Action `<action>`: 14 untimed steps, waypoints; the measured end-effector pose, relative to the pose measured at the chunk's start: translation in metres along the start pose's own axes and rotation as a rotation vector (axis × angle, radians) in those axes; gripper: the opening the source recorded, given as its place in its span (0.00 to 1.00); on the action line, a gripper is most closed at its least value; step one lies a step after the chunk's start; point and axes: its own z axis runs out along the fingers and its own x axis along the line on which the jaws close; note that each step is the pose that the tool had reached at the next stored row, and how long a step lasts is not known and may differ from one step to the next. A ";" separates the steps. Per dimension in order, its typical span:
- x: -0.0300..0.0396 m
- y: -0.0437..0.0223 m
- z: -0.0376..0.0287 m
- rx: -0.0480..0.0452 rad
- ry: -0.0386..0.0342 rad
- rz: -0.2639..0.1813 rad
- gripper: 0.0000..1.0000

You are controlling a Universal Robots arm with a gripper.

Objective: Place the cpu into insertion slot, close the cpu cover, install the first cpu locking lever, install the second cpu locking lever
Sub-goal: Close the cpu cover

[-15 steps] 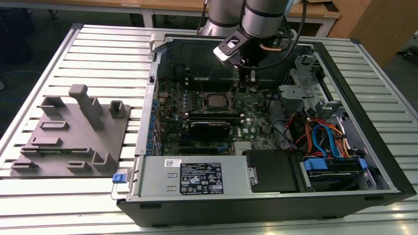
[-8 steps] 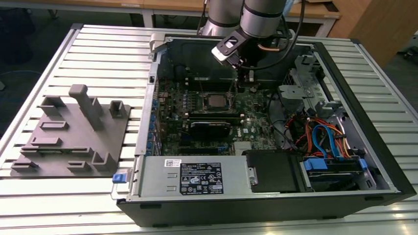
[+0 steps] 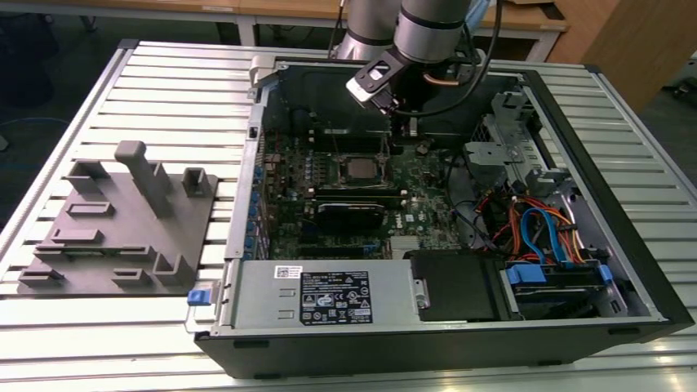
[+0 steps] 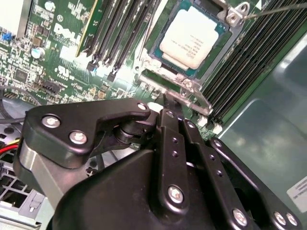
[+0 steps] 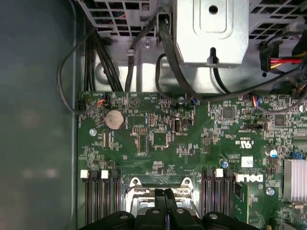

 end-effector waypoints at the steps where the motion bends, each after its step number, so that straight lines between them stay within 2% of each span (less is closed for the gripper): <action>1: 0.0000 -0.0015 0.0001 0.0003 0.0000 0.000 0.10; 7: -0.0001 -0.0121 0.0006 0.0006 0.0000 0.000 0.10; 14: -0.0001 -0.0140 0.0009 0.0006 0.0000 0.000 0.10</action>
